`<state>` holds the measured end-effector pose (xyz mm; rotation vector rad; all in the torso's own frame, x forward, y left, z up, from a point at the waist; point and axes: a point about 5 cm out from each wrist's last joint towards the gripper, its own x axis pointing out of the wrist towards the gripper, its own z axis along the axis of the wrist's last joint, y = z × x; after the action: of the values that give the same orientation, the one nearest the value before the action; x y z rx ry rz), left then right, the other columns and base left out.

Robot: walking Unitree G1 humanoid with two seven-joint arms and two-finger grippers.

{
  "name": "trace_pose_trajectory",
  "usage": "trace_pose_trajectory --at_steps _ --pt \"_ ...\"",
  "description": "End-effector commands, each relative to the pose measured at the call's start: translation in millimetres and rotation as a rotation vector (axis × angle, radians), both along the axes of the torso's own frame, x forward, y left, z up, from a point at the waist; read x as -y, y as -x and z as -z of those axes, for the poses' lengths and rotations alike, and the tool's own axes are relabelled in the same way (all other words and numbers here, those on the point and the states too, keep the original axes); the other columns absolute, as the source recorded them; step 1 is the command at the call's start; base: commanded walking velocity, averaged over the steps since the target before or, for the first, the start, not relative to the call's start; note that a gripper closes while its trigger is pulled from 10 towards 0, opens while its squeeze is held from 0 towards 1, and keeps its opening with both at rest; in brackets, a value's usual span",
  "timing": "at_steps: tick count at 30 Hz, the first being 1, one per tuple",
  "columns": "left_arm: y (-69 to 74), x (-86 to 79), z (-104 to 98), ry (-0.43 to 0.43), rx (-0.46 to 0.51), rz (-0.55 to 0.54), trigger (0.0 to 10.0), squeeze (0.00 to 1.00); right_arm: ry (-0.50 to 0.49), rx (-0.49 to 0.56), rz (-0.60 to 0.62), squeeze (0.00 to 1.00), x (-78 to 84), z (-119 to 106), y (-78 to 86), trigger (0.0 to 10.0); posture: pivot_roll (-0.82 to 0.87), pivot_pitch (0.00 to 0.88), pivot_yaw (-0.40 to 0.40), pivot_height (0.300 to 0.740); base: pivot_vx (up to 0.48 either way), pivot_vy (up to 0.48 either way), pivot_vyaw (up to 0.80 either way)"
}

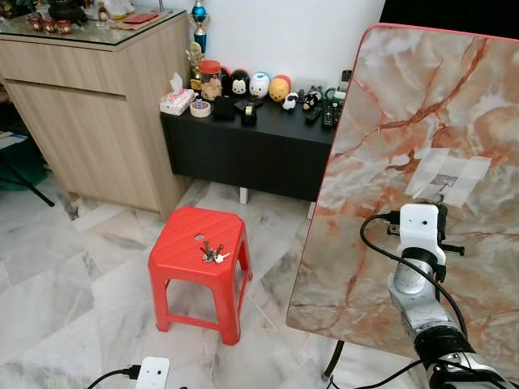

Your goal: Hang keys on a hook

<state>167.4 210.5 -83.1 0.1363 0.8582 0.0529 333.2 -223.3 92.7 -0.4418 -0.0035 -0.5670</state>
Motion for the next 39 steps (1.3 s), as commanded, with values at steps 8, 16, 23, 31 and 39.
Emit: trace_pose_trajectory --at_steps 8,16,23,31,39 --pt "0.2 2.9 0.5 0.000 0.003 -0.003 10.0 0.00 -0.175 0.084 -0.187 0.00 -21.8 2.5 5.1 10.0 0.06 0.000 -0.106 0.740 0.000 0.000 0.00" --pt "1.2 2.2 0.9 -0.001 -0.001 -0.003 10.0 0.00 -0.315 -0.074 -0.241 0.00 -33.7 52.5 41.7 10.0 0.05 0.000 -0.107 0.740 0.000 0.000 0.00" --pt "-0.4 2.0 0.1 -0.003 0.003 -0.003 10.0 0.00 -0.721 -0.544 -0.080 0.00 -39.7 143.4 102.0 10.0 0.06 0.000 -0.102 0.740 0.000 0.000 0.00" --pt "-1.4 -4.8 -1.2 -0.022 -0.006 0.005 10.0 0.00 -0.840 -0.790 -0.064 0.00 -49.3 175.9 145.3 10.0 0.04 0.000 -0.080 0.740 0.000 0.000 0.00" --pt "-2.2 -8.6 -2.3 -0.029 -0.005 0.003 10.0 0.00 -0.804 -0.961 -0.033 0.00 -50.4 193.2 182.4 10.0 0.05 0.000 -0.073 0.740 0.000 0.000 0.00"
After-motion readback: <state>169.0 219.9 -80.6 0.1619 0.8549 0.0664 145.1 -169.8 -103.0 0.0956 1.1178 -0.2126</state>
